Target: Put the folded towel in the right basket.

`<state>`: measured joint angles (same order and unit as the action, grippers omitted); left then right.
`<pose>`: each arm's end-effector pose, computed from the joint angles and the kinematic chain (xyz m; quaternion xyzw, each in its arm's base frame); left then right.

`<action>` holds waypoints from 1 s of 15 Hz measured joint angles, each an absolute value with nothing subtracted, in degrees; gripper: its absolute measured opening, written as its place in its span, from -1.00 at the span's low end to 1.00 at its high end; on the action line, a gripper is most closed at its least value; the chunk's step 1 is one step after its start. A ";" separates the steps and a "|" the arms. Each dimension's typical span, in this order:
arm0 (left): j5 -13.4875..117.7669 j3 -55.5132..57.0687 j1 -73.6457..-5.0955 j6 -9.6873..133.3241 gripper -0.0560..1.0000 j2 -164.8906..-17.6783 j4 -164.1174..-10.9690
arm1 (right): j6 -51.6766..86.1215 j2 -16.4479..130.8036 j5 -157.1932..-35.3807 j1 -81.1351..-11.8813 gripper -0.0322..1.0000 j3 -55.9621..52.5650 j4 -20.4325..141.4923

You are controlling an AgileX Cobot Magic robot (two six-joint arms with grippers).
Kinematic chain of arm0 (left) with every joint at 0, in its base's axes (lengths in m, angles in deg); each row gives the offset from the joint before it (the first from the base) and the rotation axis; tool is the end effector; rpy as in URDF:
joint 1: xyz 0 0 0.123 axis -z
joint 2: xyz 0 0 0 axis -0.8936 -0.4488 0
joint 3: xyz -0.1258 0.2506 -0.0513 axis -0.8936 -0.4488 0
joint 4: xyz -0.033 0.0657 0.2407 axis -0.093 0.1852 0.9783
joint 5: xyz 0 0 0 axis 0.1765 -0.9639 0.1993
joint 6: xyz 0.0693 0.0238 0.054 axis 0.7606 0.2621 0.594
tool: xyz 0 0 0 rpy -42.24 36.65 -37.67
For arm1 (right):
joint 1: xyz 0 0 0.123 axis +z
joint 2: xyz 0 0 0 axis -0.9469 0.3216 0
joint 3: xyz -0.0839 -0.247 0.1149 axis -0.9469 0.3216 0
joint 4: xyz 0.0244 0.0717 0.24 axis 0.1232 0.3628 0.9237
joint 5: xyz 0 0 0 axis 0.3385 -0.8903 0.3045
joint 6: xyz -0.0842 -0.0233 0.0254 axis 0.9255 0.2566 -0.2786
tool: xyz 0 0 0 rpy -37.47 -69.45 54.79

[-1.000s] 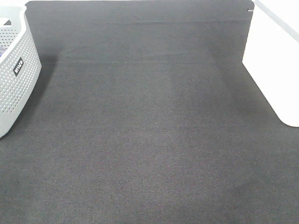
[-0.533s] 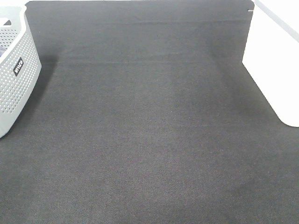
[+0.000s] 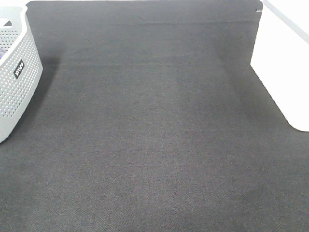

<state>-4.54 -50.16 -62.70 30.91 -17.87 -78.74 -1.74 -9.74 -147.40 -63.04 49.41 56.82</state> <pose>-0.0058 -0.0064 0.2778 0.0297 0.8497 -0.0294 0.5256 0.0106 0.0073 0.2798 -0.0918 0.8712 0.0546 0.4791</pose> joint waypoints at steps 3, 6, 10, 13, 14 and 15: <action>-4.54 -50.16 -62.70 30.91 0.77 -17.87 -78.74 | -1.74 -9.74 -147.40 -63.04 0.37 49.41 56.82; -4.54 -50.16 -62.70 30.91 0.77 -17.87 -78.74 | -1.74 -9.74 -147.40 -63.50 0.37 49.41 56.88; -4.54 -50.16 -62.70 30.91 0.77 -17.87 -78.74 | -1.74 -10.89 -147.40 -69.35 0.37 49.53 56.99; -4.54 -50.16 -62.70 30.91 0.77 -17.87 -78.74 | -1.74 -15.82 -147.45 -69.40 0.37 49.59 57.33; -4.54 -50.16 -62.70 30.91 0.77 -17.87 -78.74 | -1.74 -16.22 -147.45 -69.40 0.37 49.59 57.39; -4.54 -50.16 -62.70 30.91 0.77 -17.87 -78.74 | -1.74 -16.27 -147.45 -69.40 0.37 49.59 57.39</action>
<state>-4.54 -50.16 -62.70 30.91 -17.87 -78.74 -1.74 -16.27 -147.45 -69.40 49.59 57.39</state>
